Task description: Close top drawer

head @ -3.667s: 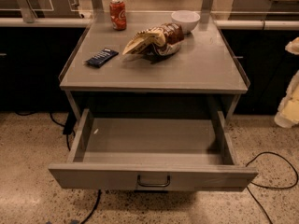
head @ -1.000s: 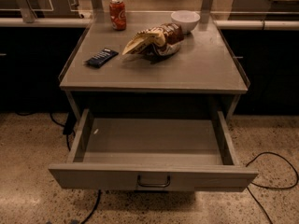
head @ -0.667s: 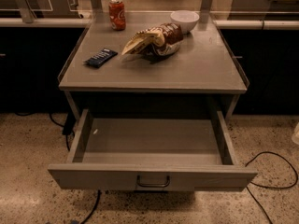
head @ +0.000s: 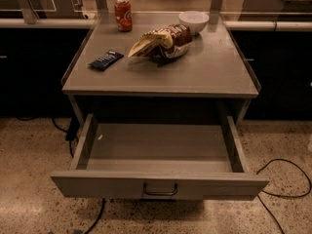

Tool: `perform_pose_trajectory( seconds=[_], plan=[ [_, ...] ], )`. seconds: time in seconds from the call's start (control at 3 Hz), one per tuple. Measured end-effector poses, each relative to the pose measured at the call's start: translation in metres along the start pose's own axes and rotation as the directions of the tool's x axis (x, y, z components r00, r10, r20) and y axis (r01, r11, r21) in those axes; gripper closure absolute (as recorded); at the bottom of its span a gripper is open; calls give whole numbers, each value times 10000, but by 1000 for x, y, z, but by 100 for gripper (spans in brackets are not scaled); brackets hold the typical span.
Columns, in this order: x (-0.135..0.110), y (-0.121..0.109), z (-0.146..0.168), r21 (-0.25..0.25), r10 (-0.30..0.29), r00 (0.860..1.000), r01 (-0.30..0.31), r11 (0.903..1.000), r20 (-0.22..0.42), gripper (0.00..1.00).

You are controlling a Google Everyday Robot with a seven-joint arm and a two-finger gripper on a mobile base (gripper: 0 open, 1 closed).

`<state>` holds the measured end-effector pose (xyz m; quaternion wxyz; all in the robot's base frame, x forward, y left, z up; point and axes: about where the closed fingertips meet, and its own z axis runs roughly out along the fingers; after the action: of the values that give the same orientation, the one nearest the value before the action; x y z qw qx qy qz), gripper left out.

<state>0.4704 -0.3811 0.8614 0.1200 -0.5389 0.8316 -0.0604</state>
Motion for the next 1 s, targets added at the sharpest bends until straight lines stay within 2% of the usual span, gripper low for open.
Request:
perform_pose_trajectory(
  seconds=[0.33,0.67,1.0],
  plan=[
    [1,1,1,-154,-826,9948,818,9965,-596,0],
    [3,3,5,-397,-1592,9766,1550,9871,-1448,0],
    [4,4,6,-400,-1575,9777,1534,9874,-1387,0]
  ],
)
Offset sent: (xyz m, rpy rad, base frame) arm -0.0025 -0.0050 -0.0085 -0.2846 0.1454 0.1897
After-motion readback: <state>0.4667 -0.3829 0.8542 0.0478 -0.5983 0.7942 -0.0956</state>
